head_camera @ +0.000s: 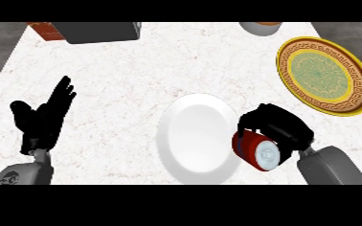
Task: Pick the can from the plate and place it in the plate
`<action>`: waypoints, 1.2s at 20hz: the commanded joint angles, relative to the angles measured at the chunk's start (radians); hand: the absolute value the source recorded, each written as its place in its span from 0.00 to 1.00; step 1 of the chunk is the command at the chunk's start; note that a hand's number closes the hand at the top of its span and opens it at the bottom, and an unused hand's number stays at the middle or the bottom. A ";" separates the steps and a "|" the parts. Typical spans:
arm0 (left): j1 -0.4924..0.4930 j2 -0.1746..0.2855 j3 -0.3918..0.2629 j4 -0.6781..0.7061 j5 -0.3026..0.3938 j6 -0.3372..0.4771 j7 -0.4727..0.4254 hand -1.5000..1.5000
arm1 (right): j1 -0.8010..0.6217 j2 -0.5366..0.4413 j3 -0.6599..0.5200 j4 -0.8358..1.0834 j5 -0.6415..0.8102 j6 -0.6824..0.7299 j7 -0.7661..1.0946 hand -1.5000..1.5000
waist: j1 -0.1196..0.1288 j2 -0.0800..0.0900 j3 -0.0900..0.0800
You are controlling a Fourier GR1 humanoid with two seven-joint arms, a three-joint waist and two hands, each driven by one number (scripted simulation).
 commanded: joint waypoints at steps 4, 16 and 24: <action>-0.016 0.004 0.011 -0.001 0.005 0.001 0.006 0.50 | 0.196 -0.104 -0.357 -0.208 -0.232 -0.177 -0.080 1.00 | -0.009 0.005 0.000; -0.105 -0.052 -0.036 0.114 -0.061 0.002 -0.065 0.50 | 0.112 -0.212 -0.705 -0.003 -0.525 0.052 0.040 1.00 | 0.083 0.022 -0.002; -0.150 -0.039 -0.032 0.095 -0.056 -0.024 -0.016 0.50 | -0.218 -0.258 -0.682 0.558 -0.380 -0.051 -0.091 1.00 | 0.105 0.027 -0.001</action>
